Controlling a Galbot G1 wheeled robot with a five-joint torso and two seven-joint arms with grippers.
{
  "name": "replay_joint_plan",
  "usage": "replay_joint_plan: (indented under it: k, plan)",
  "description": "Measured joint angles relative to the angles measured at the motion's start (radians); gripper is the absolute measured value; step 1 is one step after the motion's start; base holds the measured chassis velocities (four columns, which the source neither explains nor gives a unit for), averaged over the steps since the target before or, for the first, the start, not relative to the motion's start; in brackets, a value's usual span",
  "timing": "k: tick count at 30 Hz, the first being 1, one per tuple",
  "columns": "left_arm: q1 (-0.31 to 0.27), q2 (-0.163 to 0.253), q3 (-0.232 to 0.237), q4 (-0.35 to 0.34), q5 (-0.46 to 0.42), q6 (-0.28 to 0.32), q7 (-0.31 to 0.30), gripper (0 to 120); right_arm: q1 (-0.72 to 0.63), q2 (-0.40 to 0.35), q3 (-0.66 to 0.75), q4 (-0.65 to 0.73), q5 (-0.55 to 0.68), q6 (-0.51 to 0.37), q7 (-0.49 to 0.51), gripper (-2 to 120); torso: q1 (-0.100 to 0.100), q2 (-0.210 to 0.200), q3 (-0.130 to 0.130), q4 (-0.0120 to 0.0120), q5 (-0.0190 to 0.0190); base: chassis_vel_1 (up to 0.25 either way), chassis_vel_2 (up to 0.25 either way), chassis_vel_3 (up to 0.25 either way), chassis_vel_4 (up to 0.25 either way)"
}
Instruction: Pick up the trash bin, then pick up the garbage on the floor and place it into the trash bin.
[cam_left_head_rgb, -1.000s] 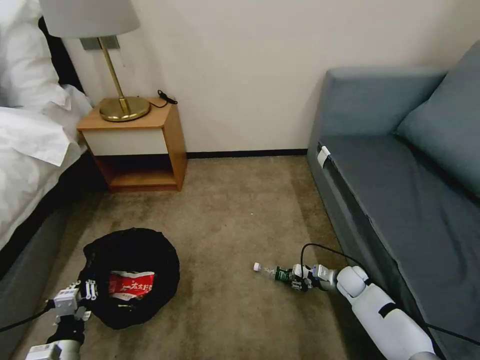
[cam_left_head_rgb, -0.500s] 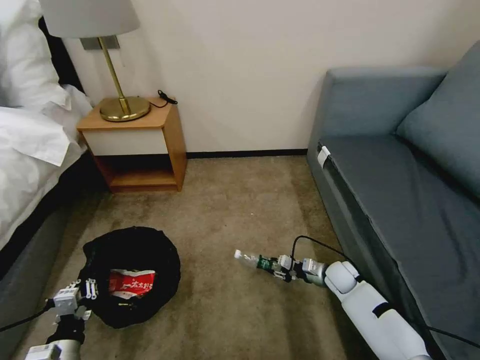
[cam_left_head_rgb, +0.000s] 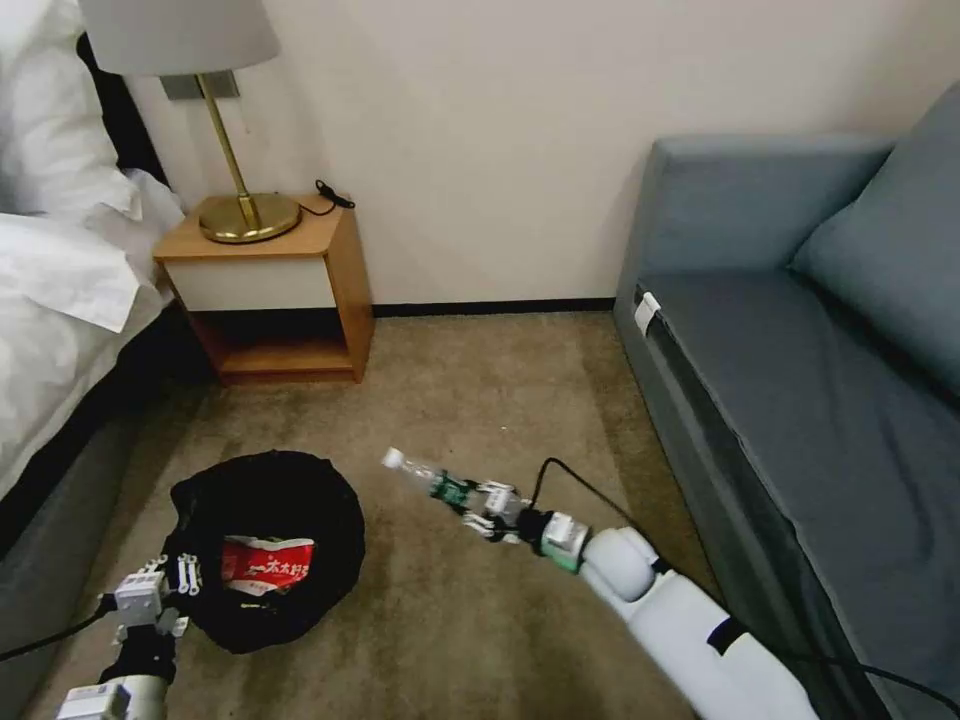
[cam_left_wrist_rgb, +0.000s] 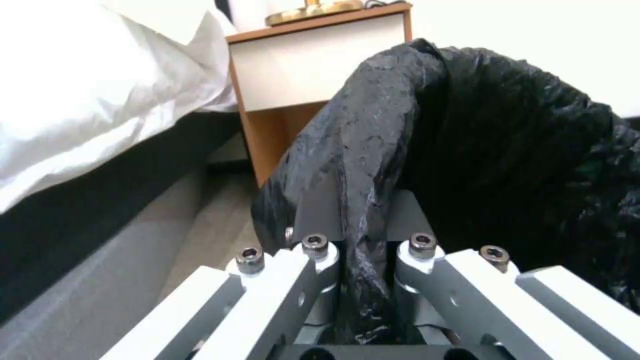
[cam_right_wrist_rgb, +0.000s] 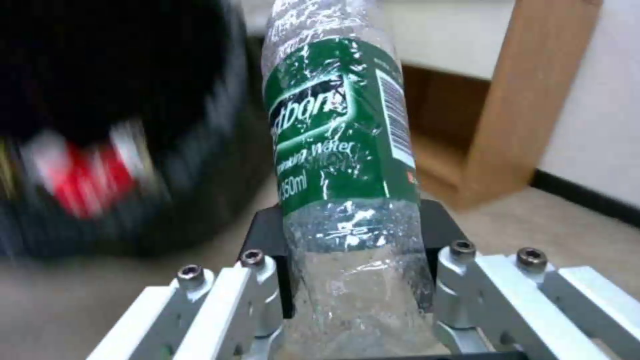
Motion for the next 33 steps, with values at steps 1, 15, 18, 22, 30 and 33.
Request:
replay_joint_plan:
  k: [1,15,18,22,30,33]
  plan:
    - [0.000,-0.001,0.000,0.001,0.001,0.000,0.000,6,-0.001,0.007,-0.012,0.008,0.030,-0.001,0.010,31,0.000,0.000,0.000,0.0000,-0.0001,0.000,0.000,0.000,0.000]
    - [-0.016,-0.016,0.007,-0.017,0.006,0.011,-0.004,6,0.031,0.101,-0.137,0.051,0.163,-0.003,0.037,30,0.000,0.000,0.000,-0.0001,-0.0001,0.000,0.000,0.000,0.000]
    - [-0.018,-0.014,0.008,-0.021,0.008,0.016,-0.006,6,0.055,0.118,-0.183,0.049,0.163,-0.014,0.021,30,0.000,0.000,0.000,0.0000,0.0000,0.000,0.000,0.000,0.000]
    - [-0.018,-0.012,0.009,-0.025,0.008,0.021,-0.009,6,0.095,0.126,-0.236,0.015,0.147,-0.017,0.001,30,0.000,0.000,0.000,0.0000,-0.0001,0.000,0.000,0.000,0.000]
    - [-0.010,-0.018,0.011,-0.040,0.009,0.023,-0.010,6,0.160,0.170,-0.288,-0.077,0.086,-0.018,-0.001,30,0.000,0.000,0.000,-0.0001,-0.0001,0.000,0.000,0.000,0.000]
    - [-0.003,-0.020,0.011,-0.048,0.010,0.023,-0.010,6,0.165,0.174,-0.298,-0.112,0.021,-0.018,0.031,30,0.000,0.000,0.000,-0.0001,-0.0001,0.000,0.000,0.000,0.000]
